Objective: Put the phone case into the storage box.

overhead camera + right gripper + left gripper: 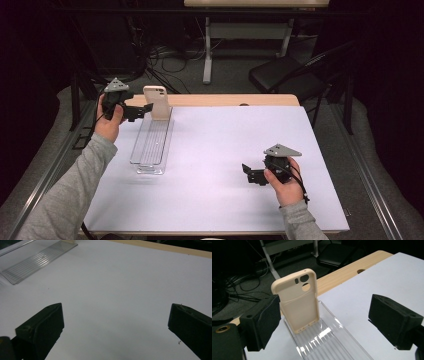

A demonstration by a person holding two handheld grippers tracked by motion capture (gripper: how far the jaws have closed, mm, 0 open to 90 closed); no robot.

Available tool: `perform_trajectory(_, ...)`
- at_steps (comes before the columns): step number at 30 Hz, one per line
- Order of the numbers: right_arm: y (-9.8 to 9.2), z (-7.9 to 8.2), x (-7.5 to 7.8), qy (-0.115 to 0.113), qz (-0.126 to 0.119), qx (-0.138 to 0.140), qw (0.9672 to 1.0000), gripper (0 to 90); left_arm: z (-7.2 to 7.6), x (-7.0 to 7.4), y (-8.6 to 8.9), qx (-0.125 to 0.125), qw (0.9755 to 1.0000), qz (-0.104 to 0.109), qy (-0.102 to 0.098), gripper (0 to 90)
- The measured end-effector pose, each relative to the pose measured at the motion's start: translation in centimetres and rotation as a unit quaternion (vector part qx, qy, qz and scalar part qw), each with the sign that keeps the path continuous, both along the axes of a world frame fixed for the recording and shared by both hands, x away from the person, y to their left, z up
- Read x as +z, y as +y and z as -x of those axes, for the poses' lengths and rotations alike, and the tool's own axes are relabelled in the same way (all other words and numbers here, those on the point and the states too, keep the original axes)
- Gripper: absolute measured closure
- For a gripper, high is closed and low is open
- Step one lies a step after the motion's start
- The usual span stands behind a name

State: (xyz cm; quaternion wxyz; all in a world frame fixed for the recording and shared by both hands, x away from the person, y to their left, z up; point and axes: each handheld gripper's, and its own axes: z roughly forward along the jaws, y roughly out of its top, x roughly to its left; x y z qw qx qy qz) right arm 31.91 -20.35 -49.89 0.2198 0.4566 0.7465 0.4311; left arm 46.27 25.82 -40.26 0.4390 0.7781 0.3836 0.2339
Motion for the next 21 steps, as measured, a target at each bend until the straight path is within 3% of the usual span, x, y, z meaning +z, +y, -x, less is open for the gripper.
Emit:
perform_trajectory(15,-0.5,-0.9,1.6,-0.004,0.018,0.031,0.9994,0.0,3.8,0.3,0.4,-0.01,0.9999,0.013,0.002,11.2)
perform_trajectory(21,-0.5,-0.9,2.1,-0.021,0.037,0.039,0.9983,0.8,5.2,0.4,0.4,-0.014,0.9997,0.019,0.009,11.2)
